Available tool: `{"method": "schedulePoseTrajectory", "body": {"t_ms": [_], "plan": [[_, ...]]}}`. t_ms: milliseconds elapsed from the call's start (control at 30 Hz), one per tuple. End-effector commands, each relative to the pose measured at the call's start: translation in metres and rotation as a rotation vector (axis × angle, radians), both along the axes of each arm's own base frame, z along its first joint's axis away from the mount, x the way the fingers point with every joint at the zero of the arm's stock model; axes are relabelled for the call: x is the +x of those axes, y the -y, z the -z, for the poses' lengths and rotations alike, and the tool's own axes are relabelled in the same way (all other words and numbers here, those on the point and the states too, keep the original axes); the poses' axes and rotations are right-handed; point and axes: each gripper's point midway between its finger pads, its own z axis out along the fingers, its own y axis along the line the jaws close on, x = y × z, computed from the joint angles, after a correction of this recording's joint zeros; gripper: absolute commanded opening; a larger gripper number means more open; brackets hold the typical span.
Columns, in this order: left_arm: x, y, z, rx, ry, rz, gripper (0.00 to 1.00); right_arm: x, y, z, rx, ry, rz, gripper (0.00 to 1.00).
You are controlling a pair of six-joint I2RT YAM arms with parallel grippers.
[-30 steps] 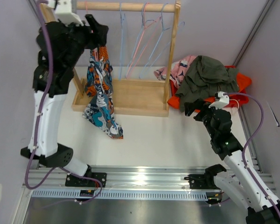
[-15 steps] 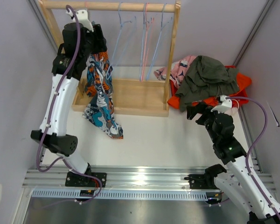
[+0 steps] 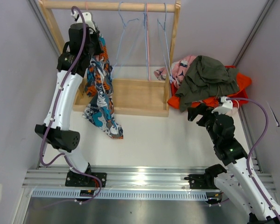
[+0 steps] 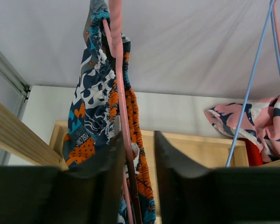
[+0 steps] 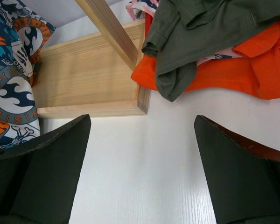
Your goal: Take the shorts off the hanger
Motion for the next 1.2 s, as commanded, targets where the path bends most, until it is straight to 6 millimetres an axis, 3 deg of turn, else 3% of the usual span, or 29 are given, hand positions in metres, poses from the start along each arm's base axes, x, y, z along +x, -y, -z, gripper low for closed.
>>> {"method": "schedulePoseTrajectory", "body": {"t_ms": [0, 33, 133, 200, 300, 333, 400, 467, 500, 567, 600, 633, 700, 733, 767, 800, 833, 867, 900, 933, 1000, 1033, 1067, 1100, 1133, 1167], "plan": [[-0.001, -0.008, -0.024, -0.010, 0.064, -0.026, 0.21, 0.002, 0.000, -0.005, 0.004, 0.023, 0.004, 1.00], [-0.001, -0.008, -0.025, -0.011, 0.066, -0.030, 0.02, 0.002, -0.001, -0.002, 0.005, 0.017, 0.001, 1.00], [-0.003, -0.007, -0.029, -0.016, 0.076, -0.021, 0.00, 0.001, -0.002, -0.003, 0.010, 0.019, -0.003, 0.99], [-0.010, -0.007, -0.042, -0.038, 0.099, -0.018, 0.00, 0.002, -0.003, -0.004, 0.010, 0.023, -0.006, 0.99], [-0.027, -0.003, -0.067, -0.059, 0.140, 0.007, 0.00, 0.002, -0.004, -0.013, 0.011, 0.039, -0.015, 0.99], [-0.039, 0.000, -0.093, -0.073, 0.198, 0.020, 0.00, 0.002, -0.005, -0.017, 0.003, 0.048, -0.023, 0.99], [-0.061, 0.003, -0.122, -0.088, 0.266, 0.044, 0.00, 0.002, -0.011, -0.034, 0.003, 0.083, -0.052, 1.00], [-0.076, 0.003, -0.137, -0.100, 0.306, 0.054, 0.00, 0.000, -0.024, -0.051, -0.005, 0.125, -0.120, 0.99], [-0.089, 0.002, -0.149, -0.109, 0.337, 0.061, 0.00, -0.002, -0.030, -0.075, 0.003, 0.175, -0.154, 0.99], [-0.101, 0.000, -0.158, -0.119, 0.359, 0.063, 0.00, -0.006, -0.055, -0.098, -0.005, 0.227, -0.276, 0.99], [-0.105, -0.001, -0.160, -0.122, 0.363, 0.063, 0.00, -0.010, -0.061, -0.128, 0.006, 0.283, -0.303, 0.99], [-0.116, -0.005, -0.168, -0.128, 0.388, 0.058, 0.00, -0.016, -0.075, -0.141, 0.009, 0.303, -0.377, 0.99], [-0.116, -0.007, -0.159, -0.128, 0.371, 0.050, 0.00, -0.023, -0.106, -0.159, 0.000, 0.327, -0.495, 0.99], [-0.126, -0.010, -0.167, -0.136, 0.400, 0.049, 0.00, -0.033, -0.117, -0.189, 0.017, 0.387, -0.545, 1.00], [-0.121, -0.008, -0.154, -0.126, 0.371, 0.050, 0.00, -0.040, -0.130, -0.203, 0.028, 0.420, -0.584, 0.99], [-0.122, -0.009, -0.152, -0.127, 0.368, 0.050, 0.00, -0.053, -0.163, -0.203, 0.017, 0.425, -0.682, 0.99], [-0.123, -0.009, -0.151, -0.128, 0.366, 0.052, 0.00, -0.060, -0.171, -0.226, 0.028, 0.468, -0.681, 0.99], [-0.123, -0.008, -0.145, -0.122, 0.356, 0.055, 0.00, -0.064, -0.184, -0.234, 0.028, 0.485, -0.681, 0.99], [-0.124, -0.008, -0.143, -0.121, 0.354, 0.058, 0.00, -0.087, -0.211, -0.239, 0.016, 0.511, -0.760, 0.99], [-0.123, -0.007, -0.138, -0.118, 0.344, 0.061, 0.00, -0.081, -0.232, -0.240, -0.006, 0.501, -0.740, 0.99], [-0.125, -0.007, -0.136, -0.120, 0.344, 0.066, 0.00, -0.089, -0.264, -0.249, -0.004, 0.522, -0.766, 1.00], [-0.125, -0.005, -0.132, -0.122, 0.336, 0.073, 0.00, -0.091, -0.298, -0.232, -0.028, 0.484, -0.807, 0.99], [-0.129, -0.006, -0.134, -0.125, 0.343, 0.074, 0.00, -0.095, -0.309, -0.250, 0.005, 0.511, -0.812, 0.99], [-0.129, -0.006, -0.133, -0.125, 0.343, 0.077, 0.00, -0.096, -0.322, -0.249, 0.009, 0.508, -0.819, 0.99], [-0.129, -0.005, -0.131, -0.126, 0.337, 0.080, 0.00, -0.097, -0.349, -0.233, -0.017, 0.483, -0.842, 1.00], [-0.130, -0.004, -0.131, -0.129, 0.338, 0.085, 0.00, -0.098, -0.357, -0.247, 0.011, 0.505, -0.842, 0.99]]}}
